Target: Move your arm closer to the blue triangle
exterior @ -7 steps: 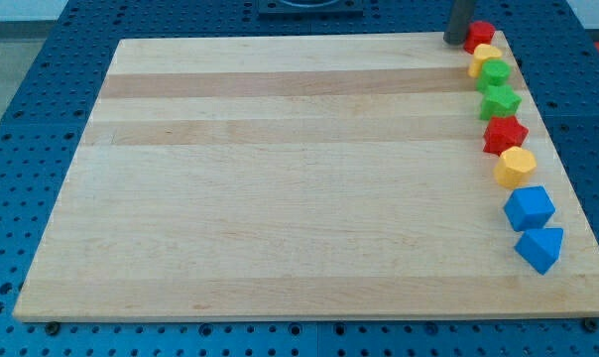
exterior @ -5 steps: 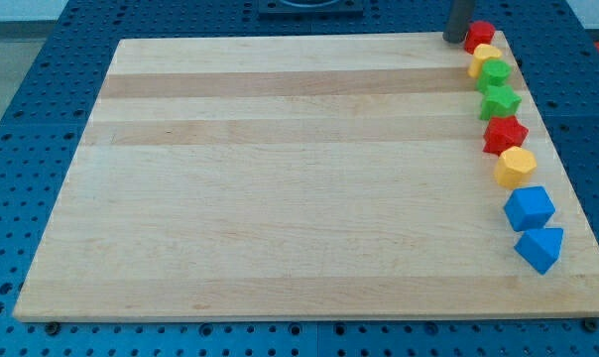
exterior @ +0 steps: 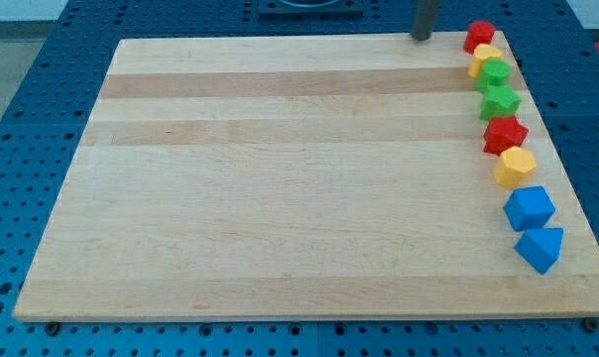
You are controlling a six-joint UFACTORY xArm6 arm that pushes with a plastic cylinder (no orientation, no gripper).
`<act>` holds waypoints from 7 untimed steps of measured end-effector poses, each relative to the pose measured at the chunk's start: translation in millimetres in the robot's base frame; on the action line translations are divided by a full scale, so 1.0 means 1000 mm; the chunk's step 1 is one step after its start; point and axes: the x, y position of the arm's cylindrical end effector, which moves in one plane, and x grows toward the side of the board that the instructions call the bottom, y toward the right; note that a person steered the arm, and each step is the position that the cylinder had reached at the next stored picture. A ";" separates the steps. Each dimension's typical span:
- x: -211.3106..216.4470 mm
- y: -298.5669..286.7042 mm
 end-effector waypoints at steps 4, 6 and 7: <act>0.171 -0.052; 0.277 -0.052; 0.338 -0.043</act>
